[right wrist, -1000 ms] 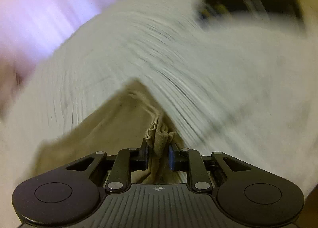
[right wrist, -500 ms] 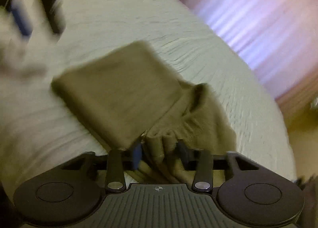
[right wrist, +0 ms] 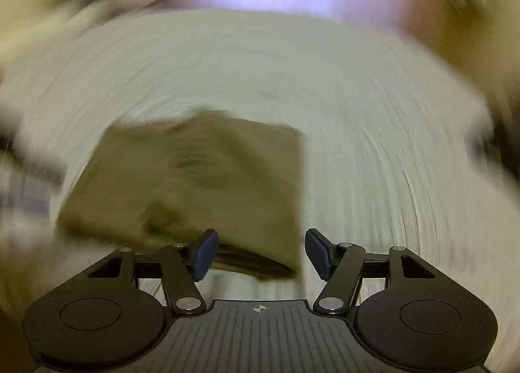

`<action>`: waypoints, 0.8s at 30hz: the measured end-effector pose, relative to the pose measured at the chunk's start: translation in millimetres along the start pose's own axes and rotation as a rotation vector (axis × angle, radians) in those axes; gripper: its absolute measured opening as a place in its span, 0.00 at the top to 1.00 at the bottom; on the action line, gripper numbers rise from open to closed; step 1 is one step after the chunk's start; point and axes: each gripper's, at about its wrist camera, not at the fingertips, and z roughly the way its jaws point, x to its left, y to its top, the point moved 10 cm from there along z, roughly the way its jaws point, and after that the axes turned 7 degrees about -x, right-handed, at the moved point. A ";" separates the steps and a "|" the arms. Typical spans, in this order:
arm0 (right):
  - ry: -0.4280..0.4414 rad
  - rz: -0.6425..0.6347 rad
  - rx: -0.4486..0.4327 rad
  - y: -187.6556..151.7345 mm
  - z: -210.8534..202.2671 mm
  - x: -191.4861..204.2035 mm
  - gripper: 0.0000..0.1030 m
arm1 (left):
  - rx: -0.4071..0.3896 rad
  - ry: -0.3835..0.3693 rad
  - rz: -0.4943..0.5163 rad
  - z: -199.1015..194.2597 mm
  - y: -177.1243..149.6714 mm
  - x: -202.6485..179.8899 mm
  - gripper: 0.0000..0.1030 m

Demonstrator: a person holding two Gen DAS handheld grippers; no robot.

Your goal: Fold clothes

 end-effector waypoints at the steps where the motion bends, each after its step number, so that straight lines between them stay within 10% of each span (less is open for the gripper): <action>1: -0.019 0.154 0.043 -0.1 5.9 -20.7 0.40 | 0.011 -0.018 0.005 7.6 -2.4 -4.7 0.54; 7: -0.034 0.646 0.138 -5.6 25.4 -82.0 0.40 | 0.069 -0.158 -0.048 54.0 -12.6 -30.3 0.49; 17: -0.014 0.636 0.162 -2.6 41.4 -87.8 0.40 | 0.124 -0.254 -0.040 102.1 -20.7 -57.1 0.40; 21: -0.015 0.601 0.185 -2.0 56.8 -86.6 0.40 | 0.137 -0.293 0.000 104.8 -26.6 -68.6 0.85; 24: 0.003 0.521 0.182 1.0 60.4 -70.0 0.40 | 0.057 -0.311 0.110 82.6 -22.4 -82.0 0.86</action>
